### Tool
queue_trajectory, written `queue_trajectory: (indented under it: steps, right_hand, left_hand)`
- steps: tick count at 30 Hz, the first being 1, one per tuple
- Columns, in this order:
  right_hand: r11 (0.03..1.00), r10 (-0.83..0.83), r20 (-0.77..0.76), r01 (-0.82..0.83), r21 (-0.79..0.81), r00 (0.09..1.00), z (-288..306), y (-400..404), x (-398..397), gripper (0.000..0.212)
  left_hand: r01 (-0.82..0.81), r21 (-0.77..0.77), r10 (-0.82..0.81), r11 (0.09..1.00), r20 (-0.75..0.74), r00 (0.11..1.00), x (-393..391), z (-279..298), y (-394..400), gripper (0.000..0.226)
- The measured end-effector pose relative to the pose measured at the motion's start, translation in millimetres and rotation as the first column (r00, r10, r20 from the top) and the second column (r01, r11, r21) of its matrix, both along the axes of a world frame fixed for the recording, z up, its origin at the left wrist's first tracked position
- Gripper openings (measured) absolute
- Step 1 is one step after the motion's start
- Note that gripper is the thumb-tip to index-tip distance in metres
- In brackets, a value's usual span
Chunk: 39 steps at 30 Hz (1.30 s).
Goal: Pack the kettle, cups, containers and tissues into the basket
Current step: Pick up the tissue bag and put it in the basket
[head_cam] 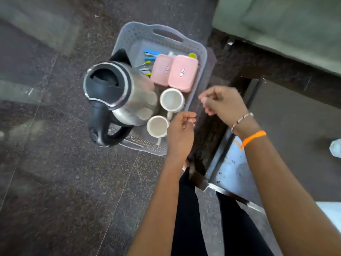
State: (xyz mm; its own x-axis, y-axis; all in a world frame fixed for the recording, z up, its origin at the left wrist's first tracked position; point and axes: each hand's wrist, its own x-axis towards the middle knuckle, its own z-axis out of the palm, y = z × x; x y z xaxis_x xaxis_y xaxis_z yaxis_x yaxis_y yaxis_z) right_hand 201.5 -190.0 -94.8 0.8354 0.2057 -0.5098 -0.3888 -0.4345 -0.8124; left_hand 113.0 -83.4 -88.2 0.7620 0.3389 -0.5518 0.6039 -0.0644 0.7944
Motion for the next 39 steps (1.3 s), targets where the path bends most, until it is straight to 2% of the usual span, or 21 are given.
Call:
queue_trajectory:
  steps: [3,7,13,17,21,23,25,27,29,31,34,36,37,39]
  right_hand:
    - [0.981,-0.056,-0.052,0.046,-0.186,0.997,-16.4,-64.6,-56.3,0.010]
    - [0.942,-0.143,-0.106,0.102,-0.319,0.984,-30.4,-149.4,-114.2,0.011]
    - [0.860,-0.309,-0.132,0.217,-0.462,0.942,-44.2,-268.7,-180.7,0.016]
    - [0.786,-0.500,-0.109,0.398,-0.474,0.859,-57.2,-329.3,-213.5,0.019]
    - [0.721,-0.553,-0.092,0.420,-0.551,0.828,-68.7,-375.9,-245.5,0.026]
    - [0.757,-0.476,-0.130,0.330,-0.565,0.870,-78.0,-393.1,-256.8,0.033]
    - [0.774,-0.273,-0.210,0.084,-0.628,0.939,-89.4,-403.2,-266.7,0.044]
    - [0.683,-0.087,-0.288,-0.153,-0.714,0.954,-99.4,-409.4,-273.5,0.052]
    - [0.550,0.063,-0.311,-0.293,-0.782,0.948,-108.6,-413.8,-277.0,0.051]
    - [0.461,0.185,-0.286,-0.340,-0.819,0.940,-117.9,-418.2,-278.9,0.046]
    - [0.404,0.301,-0.221,-0.333,-0.852,0.928,-130.4,-426.7,-275.1,0.032]
    - [0.387,0.333,-0.237,-0.361,-0.848,0.913,-132.6,-427.7,-267.9,0.028]
    - [0.421,0.306,-0.238,-0.355,-0.835,0.922,-131.4,-425.7,-263.1,0.027]
    - [0.583,0.149,-0.198,-0.248,-0.774,0.969,-124.4,-420.1,-249.1,0.022]
  left_hand:
    - [0.117,-0.009,-0.117,0.993,-0.046,0.992,-11.8,2.0,-45.9,0.025]
    - [0.300,-0.053,-0.305,0.952,-0.115,0.945,-29.9,-1.2,-119.8,0.026]
    - [0.643,-0.093,-0.647,0.760,-0.192,0.738,-62.7,-16.5,-231.2,0.027]
    - [0.748,-0.109,-0.745,0.655,-0.262,0.614,-84.0,-28.1,-281.5,0.025]
    - [0.817,-0.119,-0.801,0.564,-0.317,0.507,-107.0,-40.5,-316.6,0.023]
    - [0.835,-0.133,-0.814,0.533,-0.348,0.465,-115.9,-46.2,-330.6,0.022]
    - [0.849,-0.146,-0.822,0.508,-0.375,0.428,-124.5,-51.2,-341.0,0.021]
    - [0.857,-0.155,-0.823,0.491,-0.404,0.399,-131.8,-55.9,-348.2,0.019]
    - [0.857,-0.170,-0.819,0.486,-0.432,0.379,-137.0,-58.9,-352.2,0.017]
    - [0.859,-0.163,-0.813,0.486,-0.445,0.376,-139.6,-62.2,-353.2,0.019]
    - [0.846,-0.160,-0.798,0.508,-0.456,0.393,-138.4,-65.7,-350.5,0.021]
    - [0.813,-0.169,-0.773,0.558,-0.463,0.434,-134.7,-66.9,-346.3,0.022]
    - [0.785,-0.174,-0.753,0.595,-0.464,0.467,-132.7,-66.8,-343.5,0.022]
    - [0.699,-0.183,-0.686,0.691,-0.470,0.555,-128.0,-66.2,-337.1,0.025]
